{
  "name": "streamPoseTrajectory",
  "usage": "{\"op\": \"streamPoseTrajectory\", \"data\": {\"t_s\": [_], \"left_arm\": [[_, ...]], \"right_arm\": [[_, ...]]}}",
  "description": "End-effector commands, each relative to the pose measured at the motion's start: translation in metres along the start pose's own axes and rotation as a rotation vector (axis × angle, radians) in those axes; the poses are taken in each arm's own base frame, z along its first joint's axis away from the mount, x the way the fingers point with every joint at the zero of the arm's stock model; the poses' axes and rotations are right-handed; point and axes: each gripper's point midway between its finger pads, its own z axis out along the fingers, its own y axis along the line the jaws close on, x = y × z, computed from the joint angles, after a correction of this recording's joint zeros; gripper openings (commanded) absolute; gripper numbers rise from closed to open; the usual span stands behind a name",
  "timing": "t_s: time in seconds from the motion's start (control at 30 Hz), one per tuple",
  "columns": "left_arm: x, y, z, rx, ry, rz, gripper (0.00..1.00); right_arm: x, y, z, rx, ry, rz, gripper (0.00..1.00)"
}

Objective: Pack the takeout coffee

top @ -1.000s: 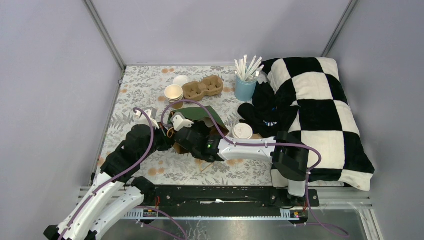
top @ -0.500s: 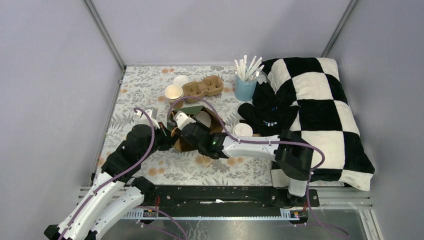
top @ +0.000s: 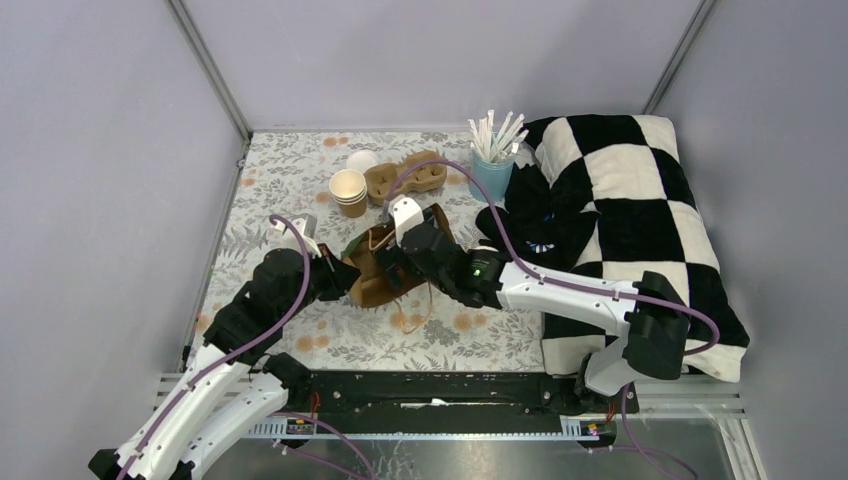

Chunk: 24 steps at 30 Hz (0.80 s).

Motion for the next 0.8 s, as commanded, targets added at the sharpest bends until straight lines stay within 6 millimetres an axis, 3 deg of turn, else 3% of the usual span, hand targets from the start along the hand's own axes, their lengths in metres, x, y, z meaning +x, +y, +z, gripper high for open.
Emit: {"op": "streamPoseTrajectory", "data": {"t_s": [0.0,0.1,0.27,0.37,0.77], "left_arm": [[-0.002,-0.006,0.004,0.034,-0.007,0.014,0.00],[0.000,-0.012,0.004,0.061,0.008,0.014,0.00],[0.000,-0.014,0.003,0.073,0.009,0.016,0.00],[0.000,-0.015,0.001,0.080,0.009,0.021,0.00],[0.003,-0.015,0.001,0.086,0.014,0.024,0.00]], "right_arm": [[-0.008,-0.023,-0.004,0.139,0.013,0.122,0.94],[-0.010,-0.029,0.007,0.170,0.012,0.163,0.92],[0.000,-0.048,0.027,0.250,0.002,0.190,0.79],[0.008,-0.055,0.037,0.262,-0.003,0.185,0.65],[0.029,-0.070,0.059,0.287,-0.003,0.113,0.64]]}}
